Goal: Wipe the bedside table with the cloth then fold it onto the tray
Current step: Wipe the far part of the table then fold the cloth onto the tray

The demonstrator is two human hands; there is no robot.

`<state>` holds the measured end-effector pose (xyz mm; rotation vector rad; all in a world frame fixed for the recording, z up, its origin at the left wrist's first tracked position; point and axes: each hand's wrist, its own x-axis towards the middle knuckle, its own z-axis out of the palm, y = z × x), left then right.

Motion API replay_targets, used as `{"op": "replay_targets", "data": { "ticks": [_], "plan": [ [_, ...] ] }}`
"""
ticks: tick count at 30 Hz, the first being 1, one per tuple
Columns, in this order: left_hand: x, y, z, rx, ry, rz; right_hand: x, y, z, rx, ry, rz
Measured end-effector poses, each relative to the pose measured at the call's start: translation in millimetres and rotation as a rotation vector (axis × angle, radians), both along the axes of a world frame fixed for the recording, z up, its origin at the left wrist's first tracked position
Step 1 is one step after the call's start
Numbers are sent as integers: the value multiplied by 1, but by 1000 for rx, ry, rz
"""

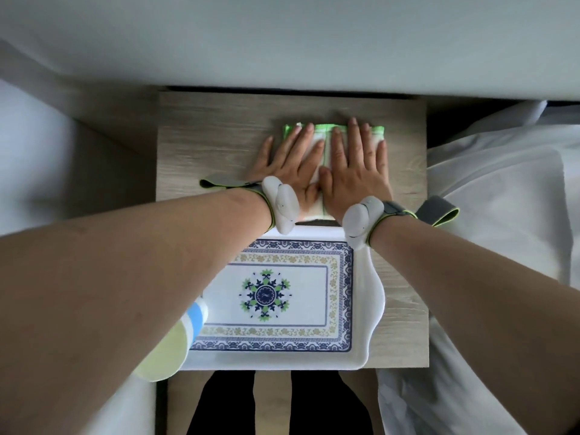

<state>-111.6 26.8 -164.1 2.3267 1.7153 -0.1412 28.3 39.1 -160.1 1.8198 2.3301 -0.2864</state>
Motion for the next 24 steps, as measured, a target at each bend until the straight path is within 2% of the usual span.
{"op": "replay_targets", "data": {
  "ticks": [5, 8, 13, 19, 24],
  "plan": [
    [-48, -1, -1, 1, 29, -74, -24, 10, -1, -6, -11, 27],
    [-52, -3, -1, -16, -3, -69, -27, 9, 1, -6, -8, -1],
    [-60, -3, -1, 27, 45, -66, -42, 7, 3, -10, -29, -30],
    [-117, -10, 3, 33, 78, -43, -99, 2, -1, -1, -5, -16],
    [-150, -17, 9, -36, 72, 34, -144, 4, -6, -8, 6, 28]
  ]
}}
